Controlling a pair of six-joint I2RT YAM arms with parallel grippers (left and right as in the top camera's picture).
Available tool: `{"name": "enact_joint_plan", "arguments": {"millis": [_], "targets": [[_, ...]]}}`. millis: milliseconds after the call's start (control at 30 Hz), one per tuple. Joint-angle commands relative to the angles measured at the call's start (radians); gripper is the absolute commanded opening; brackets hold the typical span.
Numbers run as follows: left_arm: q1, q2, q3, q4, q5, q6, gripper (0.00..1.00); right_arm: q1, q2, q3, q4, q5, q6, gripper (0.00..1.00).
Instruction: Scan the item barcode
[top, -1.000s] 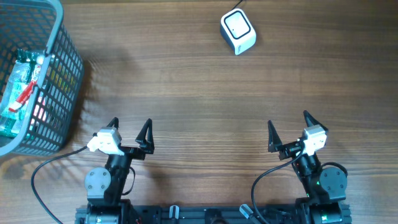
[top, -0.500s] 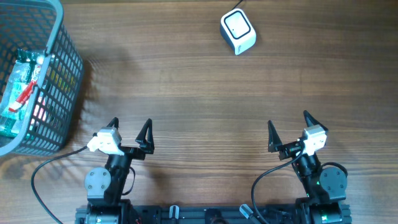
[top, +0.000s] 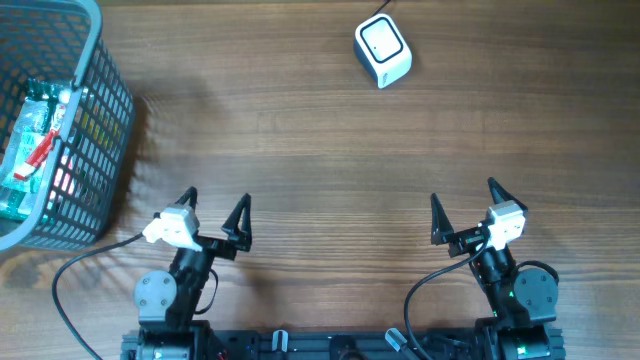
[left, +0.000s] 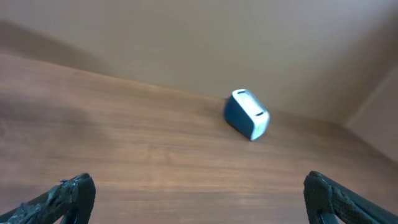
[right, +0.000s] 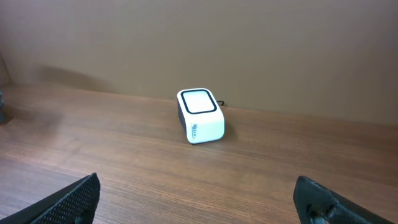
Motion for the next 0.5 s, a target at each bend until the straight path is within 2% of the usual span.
{"name": "enact_joint_plan", "arguments": {"millis": [0,100,367,467], "targets": [[0.001,0.043,0.219,-0.086,0.05,0.003,1.0,-0.006,0.006,-0.001,0.005,-0.002,-0.012,1.0],[0.001,0.164,0.469,-0.248,0.029,0.003,1.0,-0.006,0.006,-0.001,0.005,-0.002,-0.012,1.0],[0.001,0.803,1.364,-0.921,-0.056,0.155,1.0,-0.006,0.006,-0.001,0.005,-0.002,-0.012,1.0],[0.001,1.002,1.6,-0.954,-0.059,0.157,1.0,-0.006,0.006,-0.001,0.005,-0.002,-0.012,1.0]]}}
